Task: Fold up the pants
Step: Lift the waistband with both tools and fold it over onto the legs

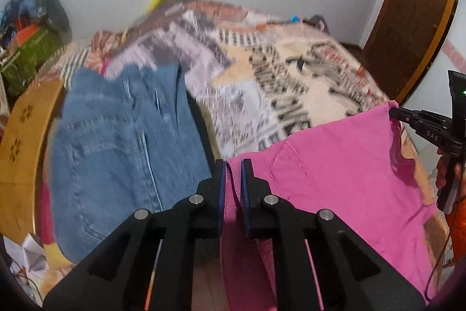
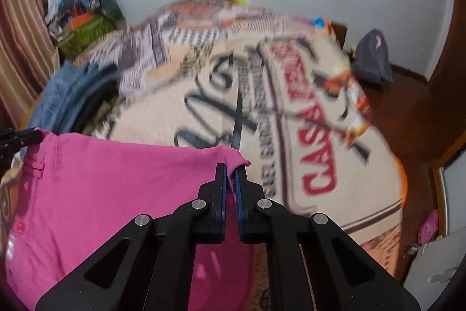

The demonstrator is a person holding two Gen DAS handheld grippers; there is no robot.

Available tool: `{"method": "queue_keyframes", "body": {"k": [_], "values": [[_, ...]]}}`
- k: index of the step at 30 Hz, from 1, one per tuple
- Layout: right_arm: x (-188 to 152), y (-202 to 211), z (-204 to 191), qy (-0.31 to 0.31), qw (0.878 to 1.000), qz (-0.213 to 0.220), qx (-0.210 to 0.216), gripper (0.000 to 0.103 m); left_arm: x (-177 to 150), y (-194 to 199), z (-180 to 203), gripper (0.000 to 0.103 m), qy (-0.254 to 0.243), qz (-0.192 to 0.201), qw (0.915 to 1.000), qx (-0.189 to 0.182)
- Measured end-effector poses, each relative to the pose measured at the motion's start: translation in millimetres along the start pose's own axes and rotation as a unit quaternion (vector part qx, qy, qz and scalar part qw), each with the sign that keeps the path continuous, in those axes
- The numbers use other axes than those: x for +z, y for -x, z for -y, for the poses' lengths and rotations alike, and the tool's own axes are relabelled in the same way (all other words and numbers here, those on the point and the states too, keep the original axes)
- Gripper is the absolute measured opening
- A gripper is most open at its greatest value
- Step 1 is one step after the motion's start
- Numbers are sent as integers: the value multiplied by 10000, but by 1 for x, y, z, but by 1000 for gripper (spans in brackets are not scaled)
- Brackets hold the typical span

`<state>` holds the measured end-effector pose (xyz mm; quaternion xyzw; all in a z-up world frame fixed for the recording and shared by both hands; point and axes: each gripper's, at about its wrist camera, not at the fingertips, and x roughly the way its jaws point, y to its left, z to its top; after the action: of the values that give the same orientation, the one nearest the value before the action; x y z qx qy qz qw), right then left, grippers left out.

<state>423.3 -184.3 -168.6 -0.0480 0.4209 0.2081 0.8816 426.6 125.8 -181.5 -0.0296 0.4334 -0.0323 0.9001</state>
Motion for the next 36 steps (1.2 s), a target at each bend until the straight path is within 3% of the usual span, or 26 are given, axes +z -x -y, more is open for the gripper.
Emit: {"method": "queue_keyframes", "body": {"k": [7,16,26,36], "values": [[26,57,-2,-81,9975,690,84,5,13,53,11,10,-87,433,9989,-182],[-6,132,-21,-52,9945,1027,212,5,-13,127,33,10,-340,604,9971,-308],[-55,204,-43,76,9925,1163,361,5,-79,198,43,9,-382,728,9957,-418],[-121,223,-55,-11,9954,822,482,5,-157,222,46,9,-441,317,9970,-550]]}}
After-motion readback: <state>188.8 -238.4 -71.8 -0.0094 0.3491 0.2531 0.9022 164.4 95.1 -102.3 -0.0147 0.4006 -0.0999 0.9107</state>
